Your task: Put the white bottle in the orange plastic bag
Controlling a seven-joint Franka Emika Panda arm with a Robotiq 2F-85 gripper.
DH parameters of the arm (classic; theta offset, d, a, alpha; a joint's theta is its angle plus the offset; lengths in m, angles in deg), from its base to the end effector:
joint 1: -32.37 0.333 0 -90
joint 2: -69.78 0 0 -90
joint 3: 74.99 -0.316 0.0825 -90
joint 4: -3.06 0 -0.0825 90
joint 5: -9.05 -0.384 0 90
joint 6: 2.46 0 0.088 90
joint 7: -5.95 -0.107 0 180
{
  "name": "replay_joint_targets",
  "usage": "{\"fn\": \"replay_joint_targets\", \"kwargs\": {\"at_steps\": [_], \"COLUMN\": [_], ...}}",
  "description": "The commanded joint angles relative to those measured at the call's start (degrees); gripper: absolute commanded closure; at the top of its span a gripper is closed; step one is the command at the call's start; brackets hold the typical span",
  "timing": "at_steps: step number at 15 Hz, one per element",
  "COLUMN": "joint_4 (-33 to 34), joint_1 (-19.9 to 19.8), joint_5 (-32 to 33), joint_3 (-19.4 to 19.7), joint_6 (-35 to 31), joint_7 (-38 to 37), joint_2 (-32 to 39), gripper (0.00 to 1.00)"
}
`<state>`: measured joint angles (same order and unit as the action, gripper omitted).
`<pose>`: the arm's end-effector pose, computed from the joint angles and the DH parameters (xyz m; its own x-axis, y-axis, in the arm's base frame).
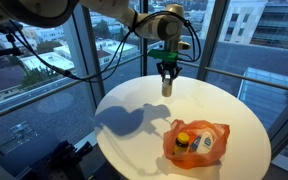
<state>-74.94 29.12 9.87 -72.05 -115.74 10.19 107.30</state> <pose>0.7202 -0.0713 0.3325 0.9989 -0.0190 -0.0418 -0.0172 -0.9990 0.0412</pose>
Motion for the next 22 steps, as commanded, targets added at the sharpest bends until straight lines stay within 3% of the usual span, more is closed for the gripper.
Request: {"fn": "replay_joint_targets", "kwargs": {"at_steps": [1, 11, 22], "joint_4": [4.10, 6.25, 0.95], "joint_1": [-1.47, -5.48, -11.63], "joint_5": [-0.20, 0.49, -0.23], "joint_3": [0.76, 4.71, 7.39], "joint_6": [5.18, 10.53, 10.45], "joint_7": [-2.28, -4.87, -5.41], "joint_2": [-0.20, -3.06, -7.22], "gripper": [0.81, 0.81, 0.81]}}
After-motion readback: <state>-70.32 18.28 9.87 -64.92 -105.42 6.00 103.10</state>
